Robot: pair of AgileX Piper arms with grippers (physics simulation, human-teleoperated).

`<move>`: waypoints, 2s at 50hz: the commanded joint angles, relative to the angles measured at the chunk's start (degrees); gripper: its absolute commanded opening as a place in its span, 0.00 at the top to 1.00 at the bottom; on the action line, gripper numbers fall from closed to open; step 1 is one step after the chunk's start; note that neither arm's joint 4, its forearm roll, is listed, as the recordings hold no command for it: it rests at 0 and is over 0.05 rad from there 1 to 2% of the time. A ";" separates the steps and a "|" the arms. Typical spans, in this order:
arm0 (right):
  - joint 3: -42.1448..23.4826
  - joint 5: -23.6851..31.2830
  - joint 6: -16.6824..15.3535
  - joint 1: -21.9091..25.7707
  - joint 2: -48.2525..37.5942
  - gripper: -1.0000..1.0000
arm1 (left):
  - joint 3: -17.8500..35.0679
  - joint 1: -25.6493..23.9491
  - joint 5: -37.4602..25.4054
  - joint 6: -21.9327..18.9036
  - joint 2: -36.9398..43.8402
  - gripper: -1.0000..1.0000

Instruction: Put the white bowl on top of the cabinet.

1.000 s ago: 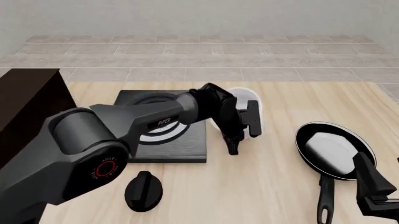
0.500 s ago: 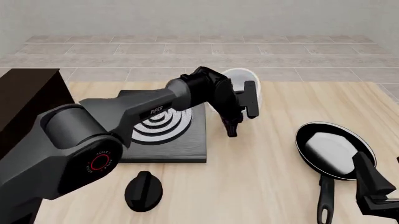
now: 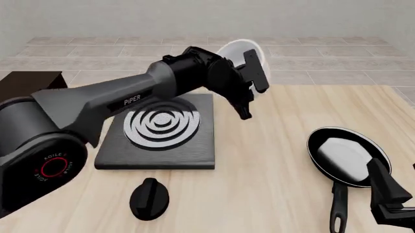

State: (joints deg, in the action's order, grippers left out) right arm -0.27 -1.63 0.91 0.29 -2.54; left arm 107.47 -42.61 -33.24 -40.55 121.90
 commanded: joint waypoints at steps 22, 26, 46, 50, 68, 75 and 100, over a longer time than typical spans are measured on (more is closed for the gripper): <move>0.14 -0.01 -0.02 0.03 0.11 0.00 | -15.21 7.74 7.36 5.77 -18.99 1.00; 0.14 0.01 -0.03 0.01 0.16 0.00 | -17.18 9.39 8.18 5.95 -20.11 1.00; 0.14 0.00 0.00 0.03 0.14 0.00 | -25.57 25.64 11.42 3.93 -24.95 1.00; 0.14 0.00 -0.02 0.02 0.13 0.00 | -26.42 27.48 10.96 3.87 -25.79 1.00; 0.14 -0.01 -0.03 0.03 0.12 0.00 | -29.01 35.83 6.93 2.17 -28.01 1.00; 0.14 -0.01 -0.03 0.04 0.12 0.00 | -30.23 37.50 5.94 0.27 -30.12 1.00; 0.14 -0.01 -0.01 0.02 0.12 0.00 | -19.34 49.08 -7.28 -2.14 -30.69 1.00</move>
State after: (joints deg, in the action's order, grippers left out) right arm -0.13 -1.64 0.90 0.32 -2.42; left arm 83.51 2.00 -36.36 -42.02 91.62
